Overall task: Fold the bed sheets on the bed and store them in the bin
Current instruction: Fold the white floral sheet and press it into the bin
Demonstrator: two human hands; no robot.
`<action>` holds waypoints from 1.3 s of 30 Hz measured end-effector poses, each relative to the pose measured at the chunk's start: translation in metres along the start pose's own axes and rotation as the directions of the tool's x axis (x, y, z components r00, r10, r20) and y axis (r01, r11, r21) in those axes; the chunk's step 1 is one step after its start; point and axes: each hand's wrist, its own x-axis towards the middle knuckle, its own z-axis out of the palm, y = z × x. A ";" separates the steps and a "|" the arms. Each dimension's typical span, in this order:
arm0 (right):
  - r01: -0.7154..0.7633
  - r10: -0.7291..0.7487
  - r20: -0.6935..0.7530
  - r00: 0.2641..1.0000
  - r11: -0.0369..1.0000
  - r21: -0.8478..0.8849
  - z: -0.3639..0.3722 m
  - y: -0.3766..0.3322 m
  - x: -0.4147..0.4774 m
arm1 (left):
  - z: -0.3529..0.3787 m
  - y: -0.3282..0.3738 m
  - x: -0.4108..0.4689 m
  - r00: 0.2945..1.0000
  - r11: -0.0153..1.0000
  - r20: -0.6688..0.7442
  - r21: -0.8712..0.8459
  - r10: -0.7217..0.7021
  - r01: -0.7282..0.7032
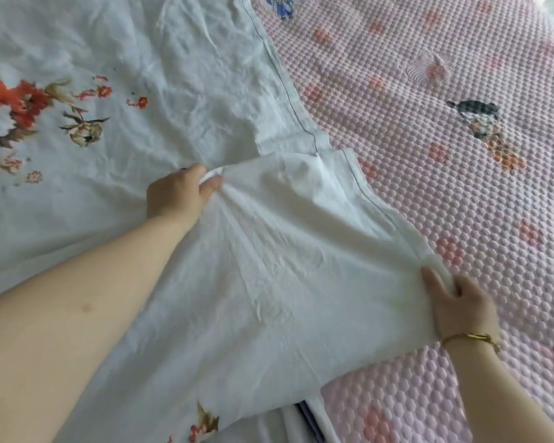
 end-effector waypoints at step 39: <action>0.698 -0.599 0.358 0.716 0.597 -0.397 0.188 -0.152 -0.165 | -0.049 -0.281 -0.072 0.978 0.998 -0.207 0.051 -0.037 0.049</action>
